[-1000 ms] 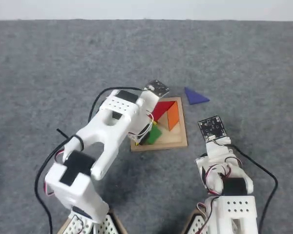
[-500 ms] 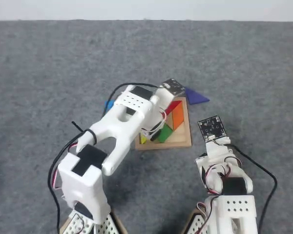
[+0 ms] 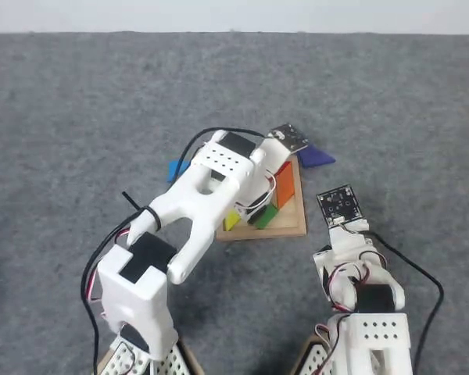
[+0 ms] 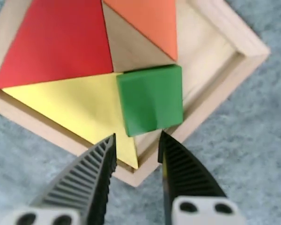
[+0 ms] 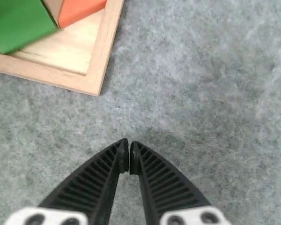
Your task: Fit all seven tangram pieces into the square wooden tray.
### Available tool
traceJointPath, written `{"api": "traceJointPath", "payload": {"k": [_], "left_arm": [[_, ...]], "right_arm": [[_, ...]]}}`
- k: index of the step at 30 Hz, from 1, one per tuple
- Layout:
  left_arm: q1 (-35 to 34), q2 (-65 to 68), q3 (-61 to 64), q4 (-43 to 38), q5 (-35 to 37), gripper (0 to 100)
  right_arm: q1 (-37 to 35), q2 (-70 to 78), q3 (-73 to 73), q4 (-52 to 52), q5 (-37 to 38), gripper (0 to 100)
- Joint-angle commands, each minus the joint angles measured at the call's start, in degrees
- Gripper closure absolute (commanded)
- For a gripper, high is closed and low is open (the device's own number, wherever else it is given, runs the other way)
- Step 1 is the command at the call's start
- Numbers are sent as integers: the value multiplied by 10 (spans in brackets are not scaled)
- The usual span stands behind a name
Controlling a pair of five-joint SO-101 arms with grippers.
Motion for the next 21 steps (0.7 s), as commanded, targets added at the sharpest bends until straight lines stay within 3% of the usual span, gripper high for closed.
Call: {"api": "traceJointPath", "payload": {"k": [1, 6, 15, 21], "left_arm": [[14, -9, -41, 15, -1, 863], [50, -8, -54, 17, 16, 863], [21, 52, -84, -8, 15, 863], [55, 73, -96, -9, 15, 863]], "right_arm": [[-4, 2, -35, -13, 7, 986], [-4, 2, -35, -13, 7, 986], [-4, 2, -35, -13, 7, 986], [-4, 2, -35, -13, 7, 986]]}}
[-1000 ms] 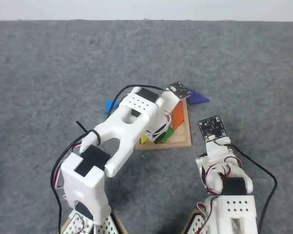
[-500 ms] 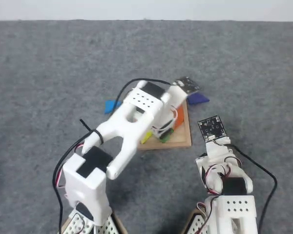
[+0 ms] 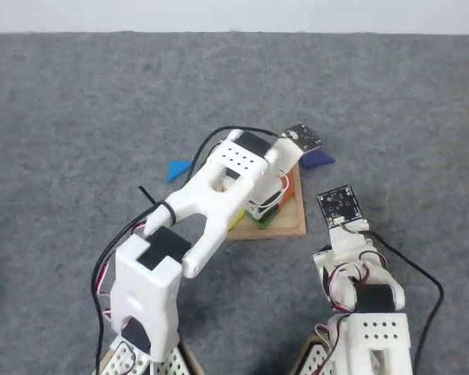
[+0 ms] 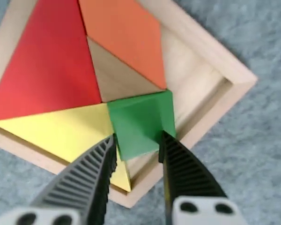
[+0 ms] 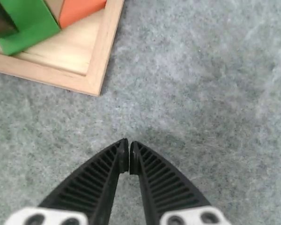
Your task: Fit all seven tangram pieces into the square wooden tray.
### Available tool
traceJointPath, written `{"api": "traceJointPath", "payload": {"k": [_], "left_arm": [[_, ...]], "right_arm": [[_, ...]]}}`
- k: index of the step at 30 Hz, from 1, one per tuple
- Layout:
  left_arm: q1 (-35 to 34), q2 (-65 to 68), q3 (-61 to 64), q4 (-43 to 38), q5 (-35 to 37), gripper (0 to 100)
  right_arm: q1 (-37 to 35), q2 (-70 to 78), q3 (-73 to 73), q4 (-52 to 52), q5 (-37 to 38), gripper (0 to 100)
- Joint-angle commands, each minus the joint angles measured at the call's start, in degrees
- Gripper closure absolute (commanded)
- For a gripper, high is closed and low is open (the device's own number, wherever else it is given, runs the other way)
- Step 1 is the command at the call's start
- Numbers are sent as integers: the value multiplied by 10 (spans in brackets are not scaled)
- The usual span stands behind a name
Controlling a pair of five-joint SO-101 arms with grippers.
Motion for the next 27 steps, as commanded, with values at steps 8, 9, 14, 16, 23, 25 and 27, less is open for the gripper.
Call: {"api": "traceJointPath", "payload": {"k": [8, 9, 14, 16, 23, 25, 27], "left_arm": [[55, 0, -27, -6, 7, 863], [55, 0, -29, -6, 7, 863], [56, 1, -36, -6, 18, 863], [55, 5, -36, -9, 17, 863], [-6, 22, -41, -16, 9, 863], [-20, 19, -41, -17, 0, 863], [-25, 18, -44, -16, -4, 863]], "right_arm": [[-4, 2, -35, -13, 7, 986], [-4, 2, -35, -13, 7, 986], [-4, 2, -35, -13, 7, 986], [-4, 2, -35, -13, 7, 986], [-4, 2, -35, -13, 7, 986], [-4, 2, -35, -13, 7, 986], [-4, 2, -35, -13, 7, 986]]}}
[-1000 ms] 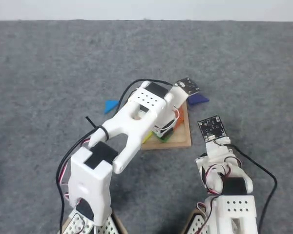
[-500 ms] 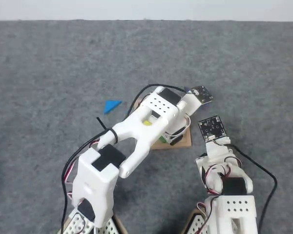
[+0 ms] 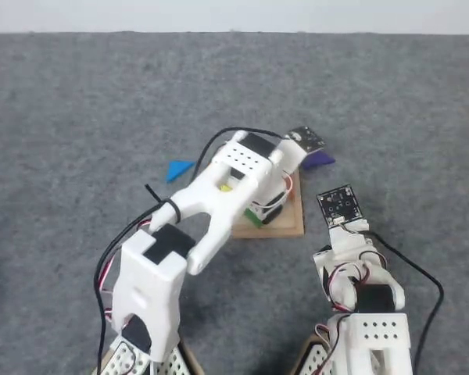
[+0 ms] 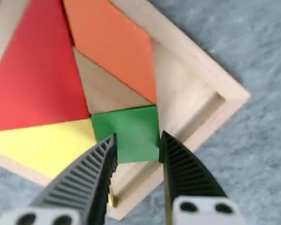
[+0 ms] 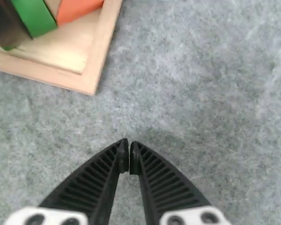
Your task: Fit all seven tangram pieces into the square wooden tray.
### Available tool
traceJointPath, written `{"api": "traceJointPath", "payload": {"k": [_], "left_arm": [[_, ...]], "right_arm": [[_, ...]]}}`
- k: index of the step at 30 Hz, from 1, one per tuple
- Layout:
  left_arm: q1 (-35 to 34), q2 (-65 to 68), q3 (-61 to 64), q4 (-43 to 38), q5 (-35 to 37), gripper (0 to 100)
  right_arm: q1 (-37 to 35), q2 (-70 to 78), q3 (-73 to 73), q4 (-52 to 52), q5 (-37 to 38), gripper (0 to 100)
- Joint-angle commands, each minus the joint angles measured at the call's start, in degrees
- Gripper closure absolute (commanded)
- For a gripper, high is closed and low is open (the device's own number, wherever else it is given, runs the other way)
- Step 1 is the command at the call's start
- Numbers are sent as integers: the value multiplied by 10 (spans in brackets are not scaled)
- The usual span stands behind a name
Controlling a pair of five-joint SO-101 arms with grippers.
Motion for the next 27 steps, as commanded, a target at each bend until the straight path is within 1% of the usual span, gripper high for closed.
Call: {"api": "traceJointPath", "payload": {"k": [1, 5, 11, 13, 17, 20, 22, 24, 27], "left_arm": [[-25, -10, -29, -9, -12, 863], [-12, -10, -46, 4, -12, 863], [1, -13, -115, 61, -7, 863], [1, -29, -128, 69, -5, 874], [-11, -94, -120, 73, 22, 881], [-37, -150, -91, 69, 40, 881], [-63, -185, -57, 55, 56, 881], [-101, -223, -2, 23, 69, 881], [-166, -274, 106, -49, 105, 881]], "right_arm": [[-4, 2, -35, -13, 7, 986], [-4, 2, -35, -13, 7, 986], [-4, 2, -35, -12, 7, 986], [-4, 2, -35, -11, 7, 986], [0, 3, -40, -7, 7, 983], [5, 7, -57, -5, 9, 983], [24, 9, -84, 0, 20, 983], [38, 14, -105, 0, 24, 983], [39, 60, -136, -13, 27, 983]]}}
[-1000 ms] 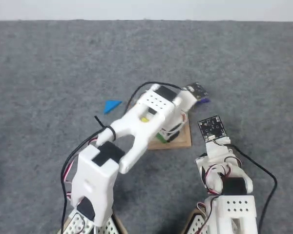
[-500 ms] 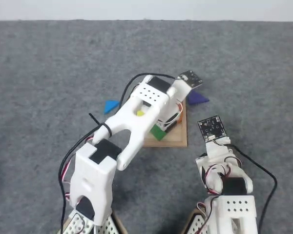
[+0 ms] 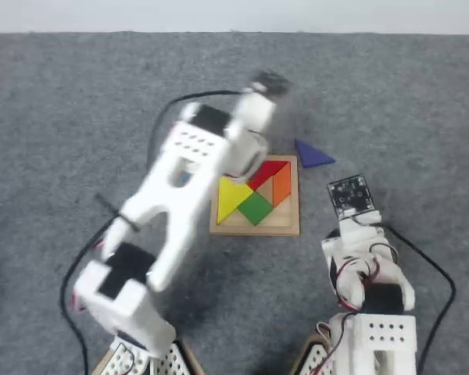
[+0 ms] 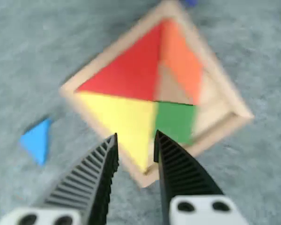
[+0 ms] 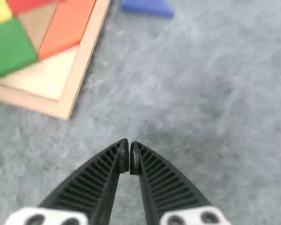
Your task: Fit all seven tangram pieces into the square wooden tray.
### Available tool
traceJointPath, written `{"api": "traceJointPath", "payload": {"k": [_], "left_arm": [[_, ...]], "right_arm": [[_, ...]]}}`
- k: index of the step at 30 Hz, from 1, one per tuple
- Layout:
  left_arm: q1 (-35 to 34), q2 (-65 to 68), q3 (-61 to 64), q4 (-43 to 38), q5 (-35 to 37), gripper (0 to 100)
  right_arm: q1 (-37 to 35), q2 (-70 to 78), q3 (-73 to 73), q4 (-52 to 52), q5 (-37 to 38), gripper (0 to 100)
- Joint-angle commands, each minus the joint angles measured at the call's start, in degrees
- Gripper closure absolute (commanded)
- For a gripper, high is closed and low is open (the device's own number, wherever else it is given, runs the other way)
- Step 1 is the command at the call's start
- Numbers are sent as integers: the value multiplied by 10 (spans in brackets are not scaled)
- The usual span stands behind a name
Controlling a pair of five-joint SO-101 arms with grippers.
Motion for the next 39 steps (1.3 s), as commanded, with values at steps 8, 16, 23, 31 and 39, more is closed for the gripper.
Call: {"api": "traceJointPath", "payload": {"k": [8, 16, 23, 31, 39], "left_arm": [[-200, -150, 291, -236, 75, 880], [-268, -104, 282, -279, 116, 879], [-271, -77, 274, -280, 115, 879], [-271, -78, 274, -280, 115, 879], [-271, -75, 269, -280, 114, 879]], "right_arm": [[6, 327, -244, -85, 12, 982], [-15, 649, -498, -95, 109, 981], [-36, 838, -646, -95, 193, 843], [-49, 989, -778, -97, 194, 690], [-87, 1099, -876, -95, 191, 691]]}}
